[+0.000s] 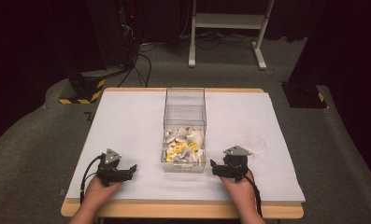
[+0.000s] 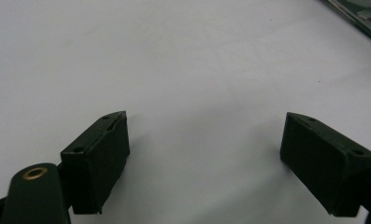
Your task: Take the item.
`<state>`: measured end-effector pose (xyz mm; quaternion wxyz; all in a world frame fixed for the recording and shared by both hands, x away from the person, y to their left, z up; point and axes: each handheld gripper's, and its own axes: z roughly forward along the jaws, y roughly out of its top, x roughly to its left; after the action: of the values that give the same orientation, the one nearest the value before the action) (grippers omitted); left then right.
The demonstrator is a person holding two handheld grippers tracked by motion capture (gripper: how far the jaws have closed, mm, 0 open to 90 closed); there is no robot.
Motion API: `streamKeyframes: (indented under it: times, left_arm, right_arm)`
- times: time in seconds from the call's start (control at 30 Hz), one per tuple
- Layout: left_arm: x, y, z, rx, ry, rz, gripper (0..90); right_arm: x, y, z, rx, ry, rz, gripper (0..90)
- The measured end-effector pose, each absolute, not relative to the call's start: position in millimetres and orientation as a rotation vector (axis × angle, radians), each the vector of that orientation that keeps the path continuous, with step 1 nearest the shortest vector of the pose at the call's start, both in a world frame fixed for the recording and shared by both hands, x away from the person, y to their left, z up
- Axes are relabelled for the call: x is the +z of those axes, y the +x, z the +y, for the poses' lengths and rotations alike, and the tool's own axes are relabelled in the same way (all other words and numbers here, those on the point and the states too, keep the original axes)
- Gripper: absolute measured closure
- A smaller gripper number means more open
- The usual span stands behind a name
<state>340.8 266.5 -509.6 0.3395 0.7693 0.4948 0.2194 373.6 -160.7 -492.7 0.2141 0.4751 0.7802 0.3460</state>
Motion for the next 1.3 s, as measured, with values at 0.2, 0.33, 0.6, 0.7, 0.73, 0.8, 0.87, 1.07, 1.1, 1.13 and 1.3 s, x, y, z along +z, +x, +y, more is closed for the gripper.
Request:
streamKeyframes:
  times: [0.2,0.33,0.6,0.7,0.73,0.8,0.87,1.07,1.1,1.13,1.3]
  left_arm:
    - [-510,341,267,0.572,2.004,1.287,16.2]
    - [-510,341,267,0.573,2.004,1.287,16.2]
    - [-510,341,267,0.572,2.004,1.287,16.2]
    - [-510,341,267,0.571,2.002,1.288,16.2]
    - [-510,341,267,0.571,2.002,1.288,16.2]
    - [-510,341,267,0.571,2.003,1.288,16.2]
    - [-510,341,267,0.571,2.002,1.288,16.2]
    - [-510,341,267,0.571,2.002,1.288,16.2]
    - [-510,341,267,0.571,2.003,1.288,16.2]
    - [-510,341,267,0.571,2.003,1.288,16.2]
    - [-510,341,267,0.571,2.002,1.288,16.2]
  right_arm:
    - [-488,372,-163,0.995,1.311,2.157,13.6]
    - [-485,371,-163,1.016,1.3,2.159,13.6]
    - [-476,367,-163,1.053,1.269,2.14,13.5]
    - [-473,366,-164,1.067,1.259,2.133,13.5]
    - [-472,366,-165,1.073,1.255,2.131,13.6]
    - [-471,365,-165,1.081,1.251,2.129,13.7]
    - [-467,364,-165,1.102,1.235,2.126,13.9]
    - [-461,363,-164,1.125,1.224,2.128,14.1]
    - [-460,363,-165,1.128,1.218,2.129,14.1]
    - [-459,362,-165,1.131,1.218,2.127,14.1]
    - [-452,360,-164,1.148,1.203,2.117,14.2]
